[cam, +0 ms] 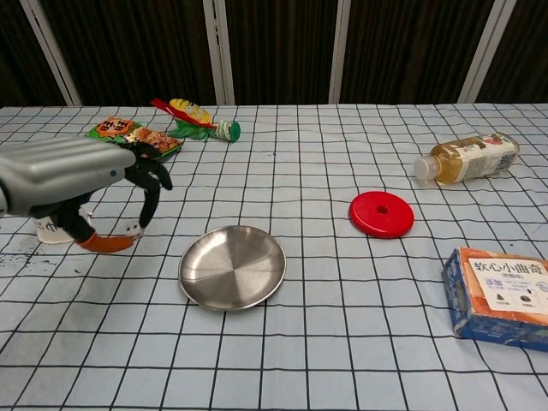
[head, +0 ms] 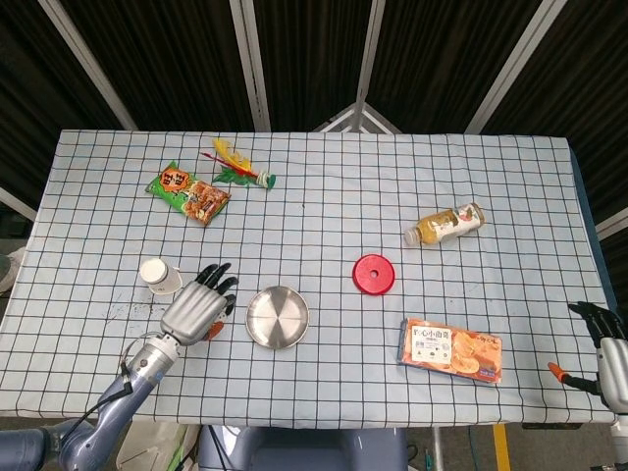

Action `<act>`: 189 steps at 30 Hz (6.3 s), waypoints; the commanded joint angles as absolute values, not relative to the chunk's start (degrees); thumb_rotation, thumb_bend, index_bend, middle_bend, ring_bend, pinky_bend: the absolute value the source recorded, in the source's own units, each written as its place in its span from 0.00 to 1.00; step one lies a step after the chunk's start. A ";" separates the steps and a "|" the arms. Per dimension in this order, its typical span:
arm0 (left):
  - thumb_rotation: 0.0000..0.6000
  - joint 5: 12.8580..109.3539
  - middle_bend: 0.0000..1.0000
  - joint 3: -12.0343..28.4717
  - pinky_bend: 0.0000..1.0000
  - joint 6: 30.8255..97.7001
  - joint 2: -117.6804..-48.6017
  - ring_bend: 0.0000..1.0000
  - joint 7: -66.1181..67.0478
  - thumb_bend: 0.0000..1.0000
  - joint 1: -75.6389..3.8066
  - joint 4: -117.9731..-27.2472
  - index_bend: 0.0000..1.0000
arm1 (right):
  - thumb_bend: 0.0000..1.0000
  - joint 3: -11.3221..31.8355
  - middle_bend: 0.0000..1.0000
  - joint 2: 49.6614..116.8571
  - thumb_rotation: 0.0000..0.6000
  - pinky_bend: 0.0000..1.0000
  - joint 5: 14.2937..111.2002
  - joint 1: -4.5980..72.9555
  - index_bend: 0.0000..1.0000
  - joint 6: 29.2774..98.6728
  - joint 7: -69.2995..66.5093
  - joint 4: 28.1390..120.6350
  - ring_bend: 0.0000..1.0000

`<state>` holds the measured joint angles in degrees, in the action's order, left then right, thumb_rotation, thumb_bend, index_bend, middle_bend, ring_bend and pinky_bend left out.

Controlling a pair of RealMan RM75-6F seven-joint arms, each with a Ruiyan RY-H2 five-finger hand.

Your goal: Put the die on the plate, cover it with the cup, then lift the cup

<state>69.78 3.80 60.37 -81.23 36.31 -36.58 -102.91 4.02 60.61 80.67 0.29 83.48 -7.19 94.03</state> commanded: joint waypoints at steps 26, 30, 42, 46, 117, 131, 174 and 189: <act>1.00 56.46 0.20 8.37 0.10 52.80 -99.14 0.00 43.10 0.49 -48.60 -87.90 0.55 | 0.10 4.66 0.19 59.68 1.00 0.00 79.80 -0.46 0.21 84.10 -9.86 93.70 0.15; 1.00 55.37 0.19 7.76 0.10 52.90 -98.75 0.00 43.82 0.47 -48.61 -87.74 0.53 | 0.10 4.62 0.19 59.75 1.00 0.00 79.69 -0.42 0.21 83.90 -9.52 93.66 0.15; 1.00 52.44 0.00 6.99 0.04 51.60 -96.92 0.00 44.89 0.16 -49.53 -89.30 0.00 | 0.10 4.77 0.19 59.96 1.00 0.00 79.59 -0.41 0.21 84.08 -8.78 93.69 0.15; 1.00 57.06 0.00 7.82 0.04 53.75 -95.05 0.00 40.84 0.16 -48.65 -92.42 0.00 | 0.10 4.84 0.19 59.98 1.00 0.00 79.56 -0.39 0.21 84.05 -8.80 93.73 0.15; 1.00 57.22 0.27 4.00 0.27 59.92 -77.00 0.20 26.02 0.32 -34.22 -86.83 0.32 | 0.10 3.66 0.19 59.34 1.00 0.00 80.35 -0.17 0.21 82.65 -6.44 96.57 0.15; 1.00 58.10 0.34 4.03 0.29 60.59 -76.70 0.25 25.98 0.39 -33.52 -86.60 0.37 | 0.10 3.78 0.19 59.26 1.00 0.00 79.81 -0.13 0.22 82.38 -6.52 96.69 0.15; 1.00 55.69 0.45 11.28 0.33 58.98 -80.35 0.36 42.60 0.51 -45.95 -111.28 0.48 | 0.10 4.23 0.19 58.40 1.00 0.00 79.39 -0.64 0.24 83.17 -8.78 96.74 0.15; 1.00 38.14 0.45 12.72 0.31 65.06 -89.91 0.34 57.92 0.51 -54.71 -111.87 0.48 | 0.10 4.16 0.19 57.62 1.00 0.00 79.58 -1.23 0.24 83.79 -10.24 96.88 0.15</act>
